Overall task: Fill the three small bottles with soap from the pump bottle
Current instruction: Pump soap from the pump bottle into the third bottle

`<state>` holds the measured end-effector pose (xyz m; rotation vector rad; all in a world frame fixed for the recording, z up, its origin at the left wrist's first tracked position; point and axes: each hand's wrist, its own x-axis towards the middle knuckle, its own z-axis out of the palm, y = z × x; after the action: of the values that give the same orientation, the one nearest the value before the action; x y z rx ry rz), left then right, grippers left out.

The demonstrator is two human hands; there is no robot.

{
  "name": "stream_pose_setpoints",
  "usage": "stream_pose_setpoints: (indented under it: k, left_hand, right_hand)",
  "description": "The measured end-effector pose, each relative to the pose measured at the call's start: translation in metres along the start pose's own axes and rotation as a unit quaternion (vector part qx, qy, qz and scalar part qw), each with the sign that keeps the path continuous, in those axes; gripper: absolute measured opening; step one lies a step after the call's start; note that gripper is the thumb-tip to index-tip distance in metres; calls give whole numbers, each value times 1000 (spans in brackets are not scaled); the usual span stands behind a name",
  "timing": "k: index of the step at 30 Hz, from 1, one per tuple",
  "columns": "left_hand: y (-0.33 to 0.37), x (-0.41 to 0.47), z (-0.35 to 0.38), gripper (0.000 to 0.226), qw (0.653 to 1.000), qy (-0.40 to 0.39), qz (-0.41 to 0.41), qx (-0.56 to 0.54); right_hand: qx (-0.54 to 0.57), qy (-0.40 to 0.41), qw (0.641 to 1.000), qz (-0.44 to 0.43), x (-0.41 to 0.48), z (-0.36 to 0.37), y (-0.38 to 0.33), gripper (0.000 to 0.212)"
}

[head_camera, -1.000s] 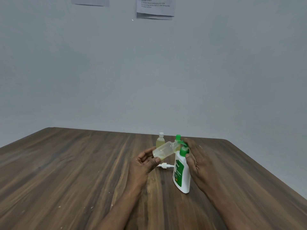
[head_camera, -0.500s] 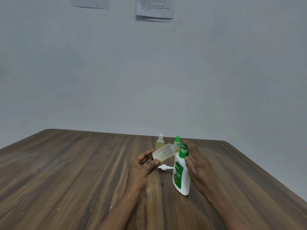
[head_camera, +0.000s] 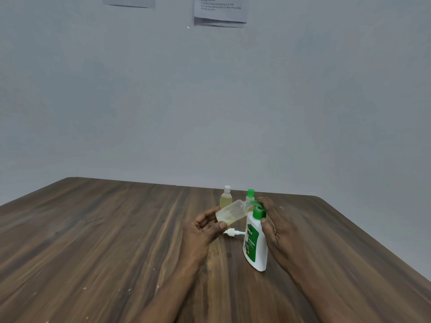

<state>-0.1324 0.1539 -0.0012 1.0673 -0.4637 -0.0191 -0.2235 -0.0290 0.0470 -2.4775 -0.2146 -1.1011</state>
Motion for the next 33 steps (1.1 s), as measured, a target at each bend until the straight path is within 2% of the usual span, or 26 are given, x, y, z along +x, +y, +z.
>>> stream_pose_setpoints:
  k: [8,16,26,33]
  left_hand:
    - [3,1,0,40,1000,-3,1,-8]
    - [3,-2,1,39,1000,2,-4,-2]
    - [4,-1,1,40,1000,-1,-1,-9]
    - [1,-2,1,40,1000,0,-7,-1]
  right_hand:
    - [41,7,999,-13,2,-5,-7,49]
    - [10,3,1000,5,0,0,-1,48]
    - [44,10,999,3,3,2,3,50]
    - [11,0,1000,6,0,0,-1,50]
